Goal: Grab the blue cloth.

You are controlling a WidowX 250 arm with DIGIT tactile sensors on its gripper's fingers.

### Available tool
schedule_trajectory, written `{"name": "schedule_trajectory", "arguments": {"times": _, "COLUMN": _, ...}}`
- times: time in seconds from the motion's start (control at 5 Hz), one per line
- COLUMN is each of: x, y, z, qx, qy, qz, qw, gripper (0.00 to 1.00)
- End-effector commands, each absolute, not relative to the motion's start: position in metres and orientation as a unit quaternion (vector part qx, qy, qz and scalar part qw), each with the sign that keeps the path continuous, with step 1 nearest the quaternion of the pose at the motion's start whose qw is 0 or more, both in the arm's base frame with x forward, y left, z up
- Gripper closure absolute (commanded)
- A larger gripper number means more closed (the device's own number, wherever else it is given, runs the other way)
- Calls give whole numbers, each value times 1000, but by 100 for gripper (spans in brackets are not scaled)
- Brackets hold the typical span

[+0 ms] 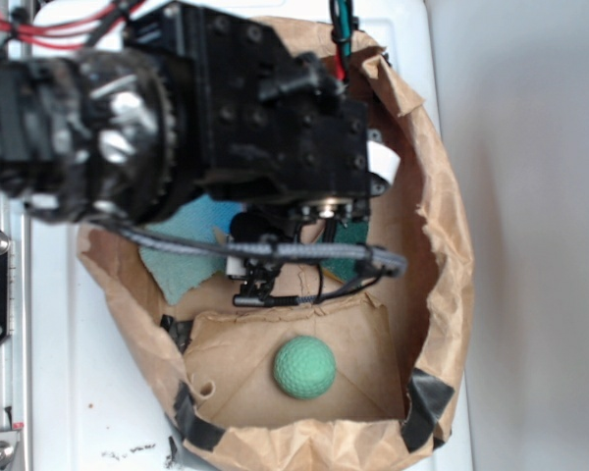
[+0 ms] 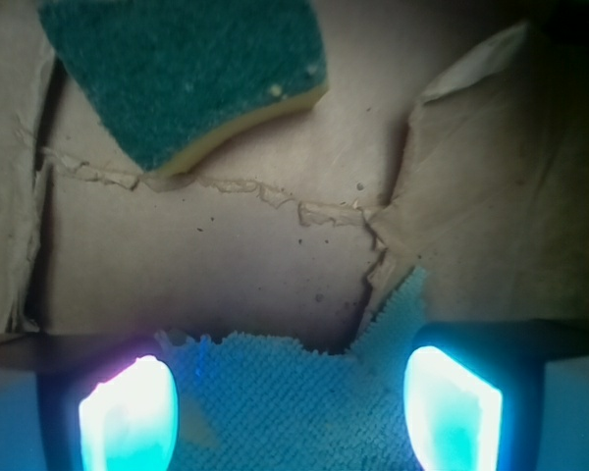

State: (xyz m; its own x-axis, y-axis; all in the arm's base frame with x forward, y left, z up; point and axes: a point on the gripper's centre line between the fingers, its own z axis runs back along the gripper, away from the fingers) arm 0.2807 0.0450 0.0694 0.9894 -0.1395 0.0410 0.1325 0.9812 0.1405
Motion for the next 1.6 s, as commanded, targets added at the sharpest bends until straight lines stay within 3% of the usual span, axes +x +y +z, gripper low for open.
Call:
{"name": "schedule_trajectory", "arguments": {"times": 0.0, "x": 291, "y": 42, "z": 88, "qx": 75, "qy": -56, "qz": -74, "qw": 993, "gripper": 0}}
{"name": "schedule_trajectory", "arguments": {"times": 0.4, "x": 291, "y": 42, "z": 88, "qx": 75, "qy": -56, "qz": -74, "qw": 993, "gripper": 0}}
{"name": "schedule_trajectory", "arguments": {"times": 0.6, "x": 282, "y": 40, "z": 83, "qx": 47, "qy": -76, "qz": -76, "qw": 993, "gripper": 0}}
{"name": "schedule_trajectory", "arguments": {"times": 0.8, "x": 279, "y": 39, "z": 76, "qx": 43, "qy": -77, "qz": -81, "qw": 993, "gripper": 0}}
{"name": "schedule_trajectory", "arguments": {"times": 1.2, "x": 259, "y": 38, "z": 50, "qx": 84, "qy": -76, "qz": -100, "qw": 989, "gripper": 0}}
{"name": "schedule_trajectory", "arguments": {"times": 1.4, "x": 259, "y": 40, "z": 43, "qx": 86, "qy": -72, "qz": -96, "qw": 989, "gripper": 63}}
